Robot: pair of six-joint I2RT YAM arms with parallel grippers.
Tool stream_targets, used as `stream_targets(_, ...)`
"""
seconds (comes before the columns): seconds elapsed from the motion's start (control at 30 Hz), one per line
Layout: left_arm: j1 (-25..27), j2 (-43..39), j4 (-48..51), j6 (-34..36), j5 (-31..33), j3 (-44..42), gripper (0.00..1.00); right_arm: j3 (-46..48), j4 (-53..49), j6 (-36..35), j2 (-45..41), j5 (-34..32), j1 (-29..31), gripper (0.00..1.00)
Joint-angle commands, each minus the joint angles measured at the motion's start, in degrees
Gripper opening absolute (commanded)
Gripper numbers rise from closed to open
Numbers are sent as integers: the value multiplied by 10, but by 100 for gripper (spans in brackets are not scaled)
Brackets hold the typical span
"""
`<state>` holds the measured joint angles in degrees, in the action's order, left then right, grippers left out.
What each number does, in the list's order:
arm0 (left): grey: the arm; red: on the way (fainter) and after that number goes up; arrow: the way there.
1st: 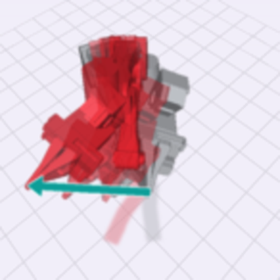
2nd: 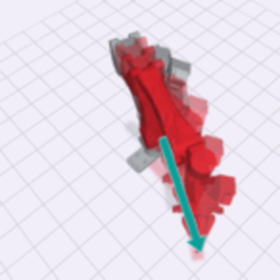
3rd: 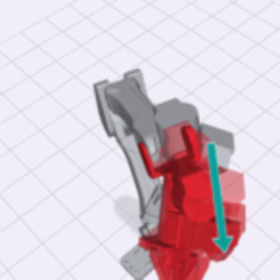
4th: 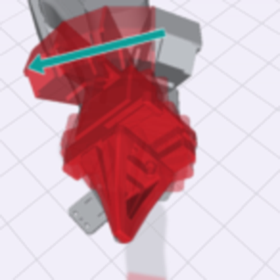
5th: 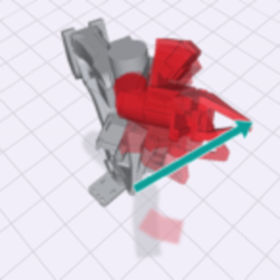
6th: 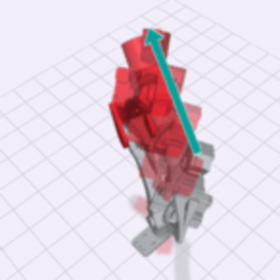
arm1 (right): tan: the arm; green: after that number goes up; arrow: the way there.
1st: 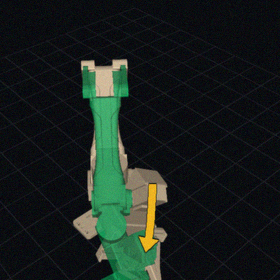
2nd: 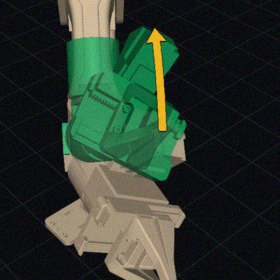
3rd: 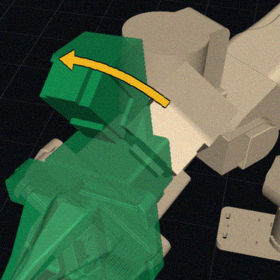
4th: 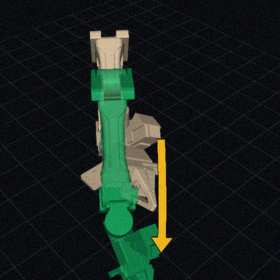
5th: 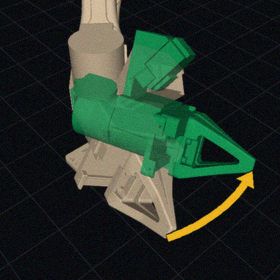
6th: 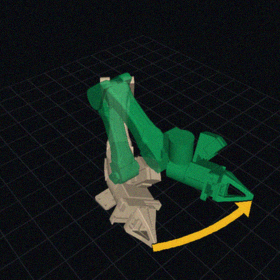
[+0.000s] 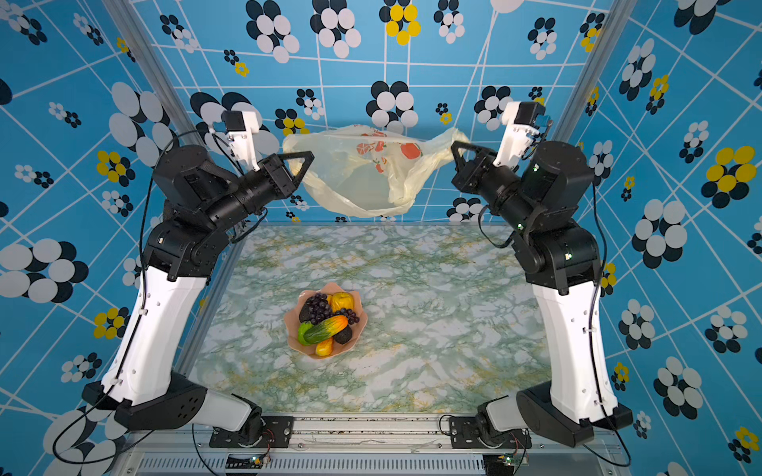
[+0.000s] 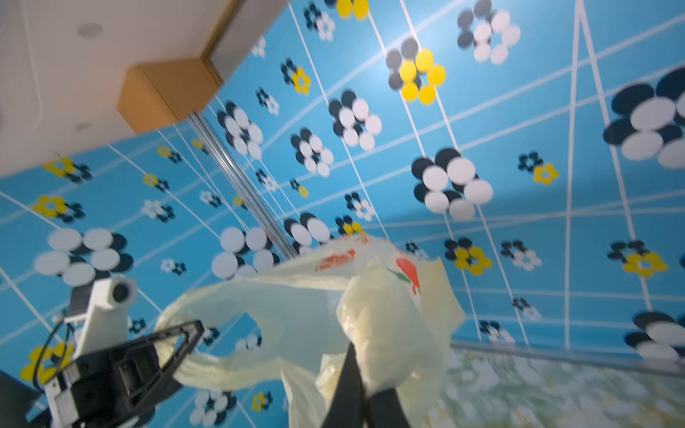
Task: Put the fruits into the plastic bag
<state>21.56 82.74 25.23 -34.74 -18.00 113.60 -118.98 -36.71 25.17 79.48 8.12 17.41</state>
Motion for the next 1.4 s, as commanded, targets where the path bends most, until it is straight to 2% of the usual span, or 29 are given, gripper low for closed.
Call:
stream_targets(0.0, -44, -2, 17, -35, 14, -158, 0, 166, -196, -104, 19, -97, 2, 0)
stream_targets(0.1, -68, -30, -34, -80, -9, -260, 0, 238, -264, -158, 22, -146, 2, 0)
stream_targets(0.23, -63, -3, -26, -72, -38, -258, 0, 265, -271, -171, 20, -164, 2, 0)
stream_targets(0.3, -55, 7, -29, -74, -41, -256, 0, 265, -268, -162, 23, -155, -1, 0)
stream_targets(0.43, -35, 25, -45, -89, -48, -256, 0, 292, -247, -132, 24, -95, -11, 0)
stream_targets(0.57, -8, 41, -50, -95, -58, -259, 0, 324, -227, -109, 27, -14, -36, 46)
stream_targets(0.6, -1, 44, -48, -95, -60, -260, 0, 333, -217, -105, 23, 11, -40, 55)
stream_targets(0.7, 8, 48, -49, -97, -60, -266, 0, 349, -188, -88, 13, 68, -52, 72)
stream_targets(0.8, 9, 50, -48, -100, -58, -264, 0, 364, -155, -62, 9, 134, -66, 81)
stream_targets(1.0, 10, 52, -41, -101, -56, -254, 0, 420, -92, 26, 0, 234, -68, 90)
stream_targets(1.23, 19, 48, -45, -115, -43, -259, 0, 541, -41, 133, -107, 203, -68, 90)
stream_targets(1.37, 25, 51, -42, -118, -39, -256, 0, 609, 21, 206, -167, 176, -60, 86)
